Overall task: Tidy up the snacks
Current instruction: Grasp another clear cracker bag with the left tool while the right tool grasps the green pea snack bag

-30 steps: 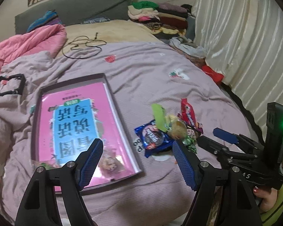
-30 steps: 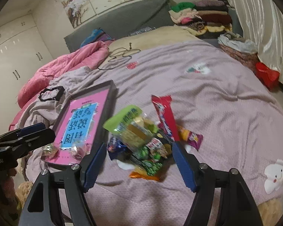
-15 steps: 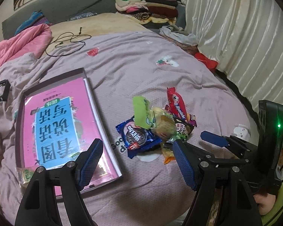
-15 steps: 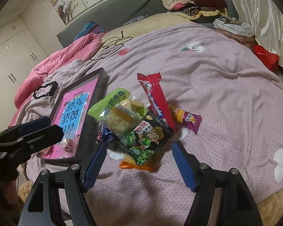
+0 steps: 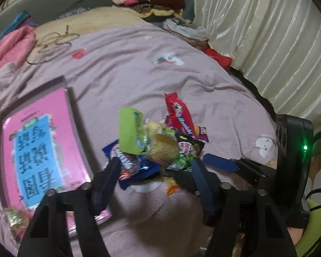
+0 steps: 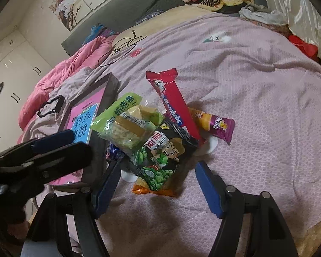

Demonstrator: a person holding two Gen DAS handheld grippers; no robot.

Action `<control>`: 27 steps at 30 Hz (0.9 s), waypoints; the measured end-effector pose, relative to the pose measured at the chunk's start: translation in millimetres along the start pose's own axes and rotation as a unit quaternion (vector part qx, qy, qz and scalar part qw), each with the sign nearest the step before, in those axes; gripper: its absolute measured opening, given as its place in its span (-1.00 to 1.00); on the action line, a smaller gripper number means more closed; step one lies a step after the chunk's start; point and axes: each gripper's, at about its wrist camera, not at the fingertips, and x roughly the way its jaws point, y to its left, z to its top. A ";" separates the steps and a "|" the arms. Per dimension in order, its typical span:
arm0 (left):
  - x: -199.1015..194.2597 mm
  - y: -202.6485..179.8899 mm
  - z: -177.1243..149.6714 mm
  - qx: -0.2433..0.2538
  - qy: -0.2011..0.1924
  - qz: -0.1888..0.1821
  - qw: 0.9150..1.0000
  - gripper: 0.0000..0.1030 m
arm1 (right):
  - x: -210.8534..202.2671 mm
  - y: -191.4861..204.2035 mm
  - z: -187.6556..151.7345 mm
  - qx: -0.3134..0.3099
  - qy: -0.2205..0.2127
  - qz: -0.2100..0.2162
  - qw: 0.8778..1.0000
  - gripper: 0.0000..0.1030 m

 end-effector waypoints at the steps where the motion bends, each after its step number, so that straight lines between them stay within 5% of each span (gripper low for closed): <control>1: 4.5 -0.4 2.4 -0.003 0.004 -0.005 1.000 0.14 | 1.0 -1.0 0.5 0.002 0.001 0.004 1.000 0.40; 10: 29.8 -2.6 15.4 0.005 0.032 -0.006 0.999 -0.12 | 14.0 -5.5 2.7 0.012 0.009 0.008 1.000 0.39; 18: 46.5 -7.0 20.5 0.021 0.053 -0.019 0.998 -0.13 | 21.2 -15.2 5.9 0.028 0.008 0.017 0.999 0.38; 27: 63.6 -13.7 23.5 0.044 0.080 -0.041 0.995 -0.04 | 19.0 -28.8 4.2 0.026 -0.001 0.024 0.999 -0.09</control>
